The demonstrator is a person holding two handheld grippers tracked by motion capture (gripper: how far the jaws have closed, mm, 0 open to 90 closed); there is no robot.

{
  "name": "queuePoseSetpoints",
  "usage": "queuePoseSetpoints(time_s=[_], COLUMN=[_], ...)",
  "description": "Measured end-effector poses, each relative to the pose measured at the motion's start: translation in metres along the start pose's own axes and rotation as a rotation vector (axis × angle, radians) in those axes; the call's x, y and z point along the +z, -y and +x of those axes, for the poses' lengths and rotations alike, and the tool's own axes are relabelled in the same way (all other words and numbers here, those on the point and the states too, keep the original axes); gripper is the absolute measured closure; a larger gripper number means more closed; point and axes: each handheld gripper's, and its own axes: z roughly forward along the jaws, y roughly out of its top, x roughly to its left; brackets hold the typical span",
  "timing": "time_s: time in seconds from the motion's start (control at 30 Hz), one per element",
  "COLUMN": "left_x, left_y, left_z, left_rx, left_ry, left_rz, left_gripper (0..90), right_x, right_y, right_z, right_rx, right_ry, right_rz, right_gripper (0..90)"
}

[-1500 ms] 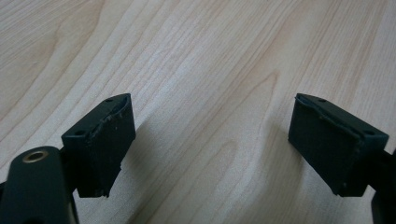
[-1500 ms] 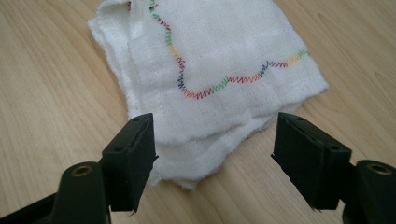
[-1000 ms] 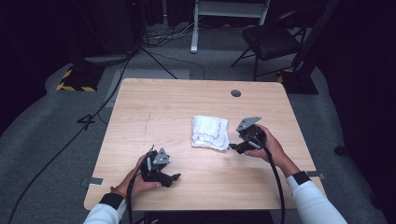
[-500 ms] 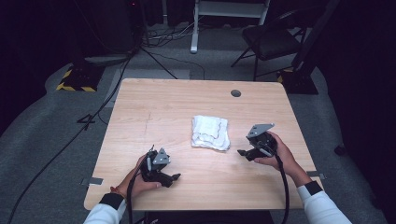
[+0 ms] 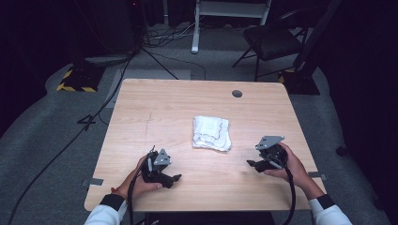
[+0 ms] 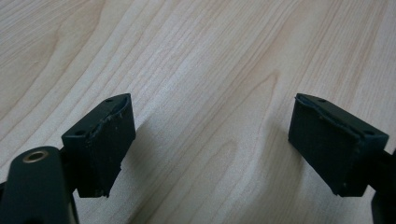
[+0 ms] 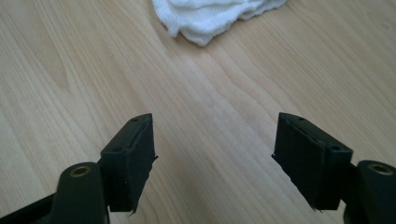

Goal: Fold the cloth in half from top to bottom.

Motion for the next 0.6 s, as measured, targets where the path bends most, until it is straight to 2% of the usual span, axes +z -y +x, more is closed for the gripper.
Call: queuePoseSetpoints(time_s=[0.3,0.6], left_x=[0.000,0.000], left_y=[0.000,0.000], left_z=[0.000,0.000], left_rx=[-0.004,-0.003], left_ry=[-0.001,-0.002], left_rz=[0.000,-0.001], left_gripper=[14.9,15.0], right_x=[-0.004,-0.007], right_y=[0.023,0.050], right_z=[0.005,0.005], right_rx=[0.005,0.051], right_ry=[0.025,0.028], right_rz=[0.016,0.015], right_gripper=[29.0,29.2])
